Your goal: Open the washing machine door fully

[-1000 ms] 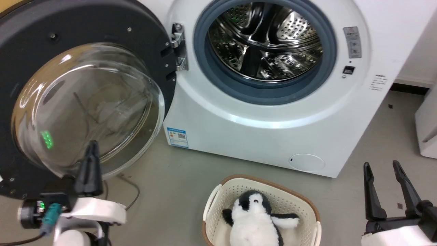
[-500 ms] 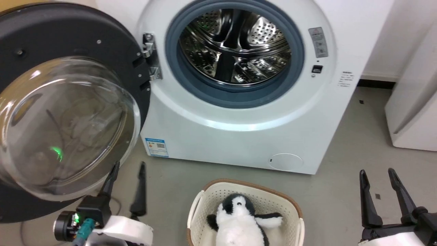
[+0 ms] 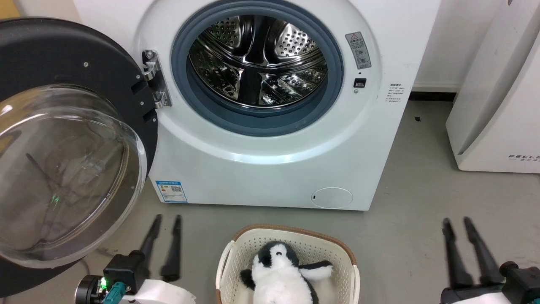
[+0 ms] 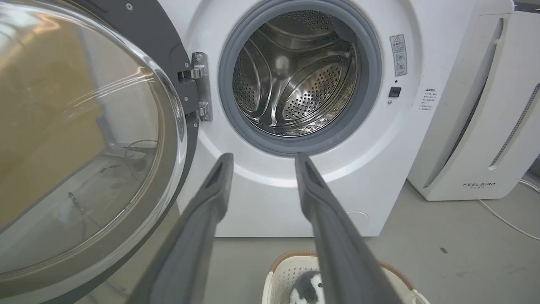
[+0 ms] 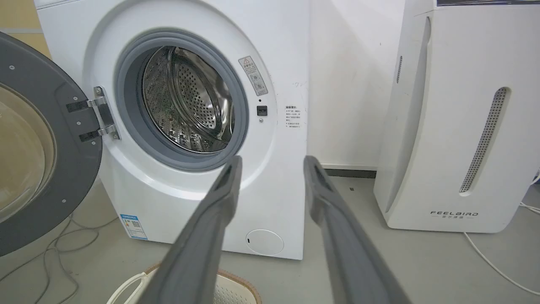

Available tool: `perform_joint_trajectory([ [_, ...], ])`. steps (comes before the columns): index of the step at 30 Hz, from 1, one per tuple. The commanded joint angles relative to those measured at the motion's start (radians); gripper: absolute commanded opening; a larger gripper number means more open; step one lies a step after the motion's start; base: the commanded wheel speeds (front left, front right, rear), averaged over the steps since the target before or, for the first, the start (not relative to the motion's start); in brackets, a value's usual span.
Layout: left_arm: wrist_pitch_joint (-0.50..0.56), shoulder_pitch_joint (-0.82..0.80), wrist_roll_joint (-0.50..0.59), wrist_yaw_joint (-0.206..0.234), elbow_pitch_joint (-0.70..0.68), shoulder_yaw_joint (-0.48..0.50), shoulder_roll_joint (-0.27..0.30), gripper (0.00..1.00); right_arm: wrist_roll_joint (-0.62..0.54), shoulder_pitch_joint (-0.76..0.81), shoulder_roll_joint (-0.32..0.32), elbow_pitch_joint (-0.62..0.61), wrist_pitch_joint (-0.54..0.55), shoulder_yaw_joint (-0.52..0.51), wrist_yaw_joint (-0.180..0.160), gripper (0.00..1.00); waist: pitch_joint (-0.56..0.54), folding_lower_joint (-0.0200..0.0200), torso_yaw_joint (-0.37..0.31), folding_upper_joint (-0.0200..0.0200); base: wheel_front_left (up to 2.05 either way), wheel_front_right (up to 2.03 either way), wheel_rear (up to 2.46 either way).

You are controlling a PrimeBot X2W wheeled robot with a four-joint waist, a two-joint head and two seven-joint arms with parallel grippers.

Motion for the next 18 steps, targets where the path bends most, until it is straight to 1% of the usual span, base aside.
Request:
perform_joint_trajectory([
  [1,0.001,0.000,0.000,0.000,-0.001,0.000,0.000,0.00,0.000,0.000,0.000,0.000,0.001,0.000,0.000,0.00,0.000,0.0001,0.000,0.0000,0.00,0.00,0.00],
  [18,0.034,0.002,0.011,0.011,-0.023,0.000,0.000,0.00,-0.012,-0.013,0.000,-0.001,0.033,0.010,0.000,0.00,0.003,0.0001,-0.008,0.0000,0.00,0.00,0.00],
])
